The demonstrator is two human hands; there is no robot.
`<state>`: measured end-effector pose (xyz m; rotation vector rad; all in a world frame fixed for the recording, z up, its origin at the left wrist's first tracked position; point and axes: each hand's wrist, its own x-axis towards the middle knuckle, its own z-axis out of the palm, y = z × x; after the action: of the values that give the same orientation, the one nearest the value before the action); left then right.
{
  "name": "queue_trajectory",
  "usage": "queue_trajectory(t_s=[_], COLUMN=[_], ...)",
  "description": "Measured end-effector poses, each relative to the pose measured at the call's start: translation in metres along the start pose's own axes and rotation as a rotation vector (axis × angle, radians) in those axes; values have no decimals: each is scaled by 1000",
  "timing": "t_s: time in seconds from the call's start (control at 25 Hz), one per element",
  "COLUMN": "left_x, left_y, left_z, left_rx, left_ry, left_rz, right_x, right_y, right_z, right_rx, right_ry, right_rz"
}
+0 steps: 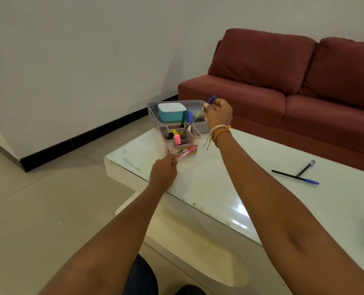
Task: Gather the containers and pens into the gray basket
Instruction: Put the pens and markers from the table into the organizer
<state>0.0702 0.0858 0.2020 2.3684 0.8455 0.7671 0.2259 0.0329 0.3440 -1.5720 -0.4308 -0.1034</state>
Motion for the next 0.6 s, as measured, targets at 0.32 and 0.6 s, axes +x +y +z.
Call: queue_trajectory(t_s=[0.32, 0.6], left_x=[1, -2], left_y=[-8, -4], left_z=[9, 4], left_rx=[108, 109], left_ry=[7, -6], left_rz=[11, -2], right_x=[16, 5], right_y=[10, 13], right_z=[66, 60], right_rx=[-194, -459], right_ry=[-242, -409], right_rz=[-69, -90])
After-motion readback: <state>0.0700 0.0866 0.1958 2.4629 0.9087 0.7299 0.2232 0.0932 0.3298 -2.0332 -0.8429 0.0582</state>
